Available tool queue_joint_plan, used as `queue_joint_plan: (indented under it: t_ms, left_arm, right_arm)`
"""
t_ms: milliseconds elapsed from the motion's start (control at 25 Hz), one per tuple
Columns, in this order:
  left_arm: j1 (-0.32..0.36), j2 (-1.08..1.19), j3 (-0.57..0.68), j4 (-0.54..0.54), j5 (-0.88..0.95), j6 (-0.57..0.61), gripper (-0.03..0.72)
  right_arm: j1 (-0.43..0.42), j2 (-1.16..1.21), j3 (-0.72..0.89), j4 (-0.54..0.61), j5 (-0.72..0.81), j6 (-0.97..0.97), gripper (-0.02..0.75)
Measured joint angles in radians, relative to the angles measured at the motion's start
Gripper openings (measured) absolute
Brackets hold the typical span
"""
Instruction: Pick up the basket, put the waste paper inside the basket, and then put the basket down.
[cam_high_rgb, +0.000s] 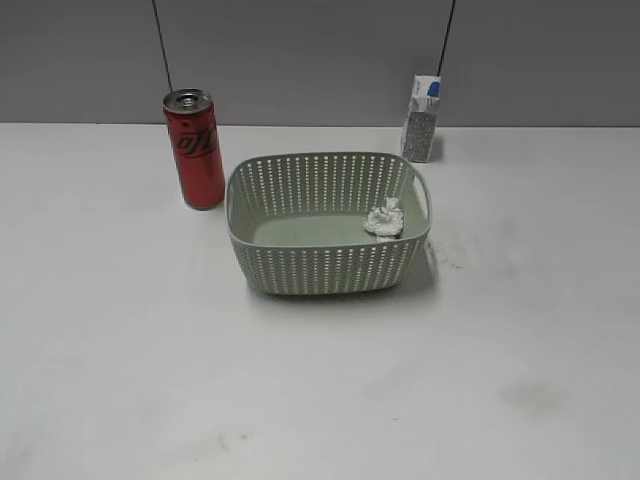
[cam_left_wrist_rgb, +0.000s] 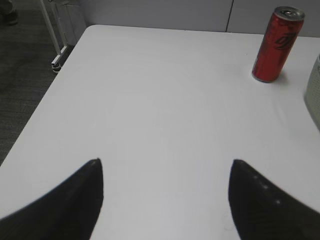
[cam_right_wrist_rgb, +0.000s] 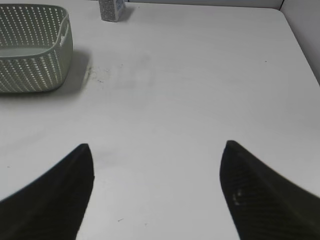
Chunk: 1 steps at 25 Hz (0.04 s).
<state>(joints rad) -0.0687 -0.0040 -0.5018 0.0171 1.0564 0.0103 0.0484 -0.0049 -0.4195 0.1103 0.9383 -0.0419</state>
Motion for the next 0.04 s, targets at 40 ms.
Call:
queue_joint_plan:
  t_ms: [40]
  left_arm:
    - [0.000, 0.000, 0.000, 0.000, 0.000, 0.000, 0.591]
  right_arm:
    - [0.000, 0.000, 0.000, 0.000, 0.000, 0.000, 0.591]
